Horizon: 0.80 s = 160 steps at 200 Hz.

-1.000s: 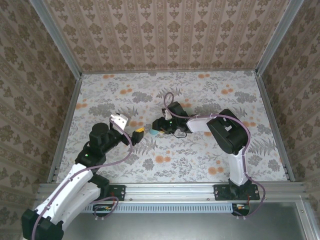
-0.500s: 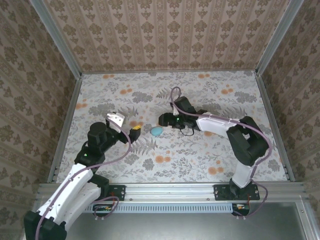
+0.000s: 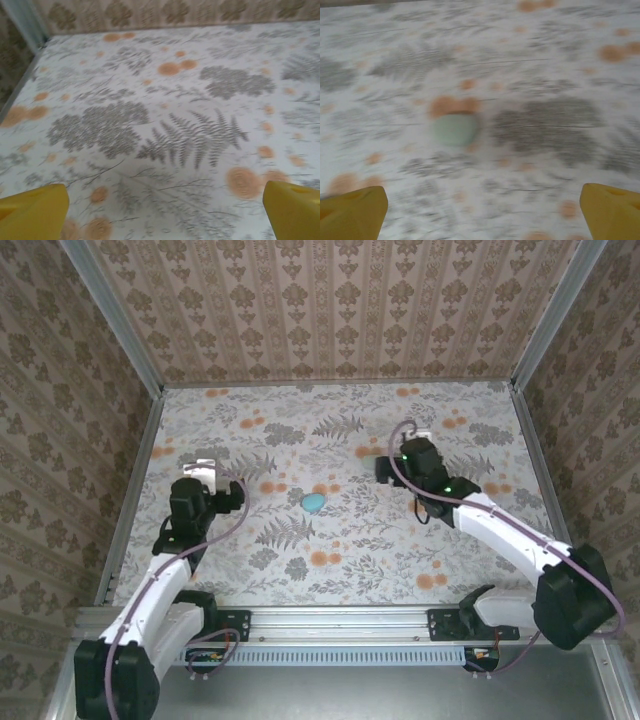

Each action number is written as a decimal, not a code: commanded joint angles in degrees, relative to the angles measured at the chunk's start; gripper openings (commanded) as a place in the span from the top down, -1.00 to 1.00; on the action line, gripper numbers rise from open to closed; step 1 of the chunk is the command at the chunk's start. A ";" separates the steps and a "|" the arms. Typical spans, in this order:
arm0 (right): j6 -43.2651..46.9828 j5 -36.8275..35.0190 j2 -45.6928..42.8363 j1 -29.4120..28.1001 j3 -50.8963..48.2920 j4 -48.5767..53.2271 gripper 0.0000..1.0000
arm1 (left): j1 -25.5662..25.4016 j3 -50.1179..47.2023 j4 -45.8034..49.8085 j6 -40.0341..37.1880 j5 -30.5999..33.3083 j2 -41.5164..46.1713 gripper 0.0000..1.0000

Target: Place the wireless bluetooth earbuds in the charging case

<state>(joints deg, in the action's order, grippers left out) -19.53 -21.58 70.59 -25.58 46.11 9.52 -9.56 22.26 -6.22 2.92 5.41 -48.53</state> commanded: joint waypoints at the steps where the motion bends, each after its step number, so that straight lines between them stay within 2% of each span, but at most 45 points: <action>1: 6.01 -9.94 -3.32 5.84 -6.97 -6.79 -1.00 | 1.50 -0.13 -5.99 -3.52 4.89 -4.46 -1.00; 17: 7.42 -7.71 -5.57 10.59 -14.26 -18.05 -1.00 | 2.73 -0.15 -8.68 -4.59 4.73 -8.94 -1.00; 38: 6.92 -1.98 -7.38 16.26 -16.70 -21.67 -1.00 | 3.91 -2.69 -18.03 -4.98 4.04 -13.94 -1.00; 69: 12.08 -1.02 -4.40 19.80 -21.85 -33.88 -1.00 | 5.52 -3.90 -29.13 -5.29 2.39 -20.95 -1.00; 98: 13.20 3.20 1.71 23.41 -27.24 -50.17 -1.00 | 6.72 -4.33 -41.26 -6.05 0.54 -27.89 -1.00; 128: 11.87 7.60 4.82 26.43 -27.98 -56.87 -1.00 | 7.83 -4.07 -49.78 -5.21 -0.66 -37.07 -1.00; 141: 11.67 10.48 7.99 26.98 -27.67 -59.87 -1.00 | 7.80 -3.55 -52.18 -6.28 -1.39 -39.89 -1.00; 160: 13.01 12.12 11.94 26.42 -25.65 -59.25 -1.00 | 7.85 -0.07 -44.74 -5.66 -0.96 -39.49 -1.00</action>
<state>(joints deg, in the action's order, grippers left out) -7.62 -14.94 78.50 1.02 18.39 -43.94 -2.11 18.52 -50.15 -2.00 5.61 -87.74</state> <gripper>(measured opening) 0.999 0.997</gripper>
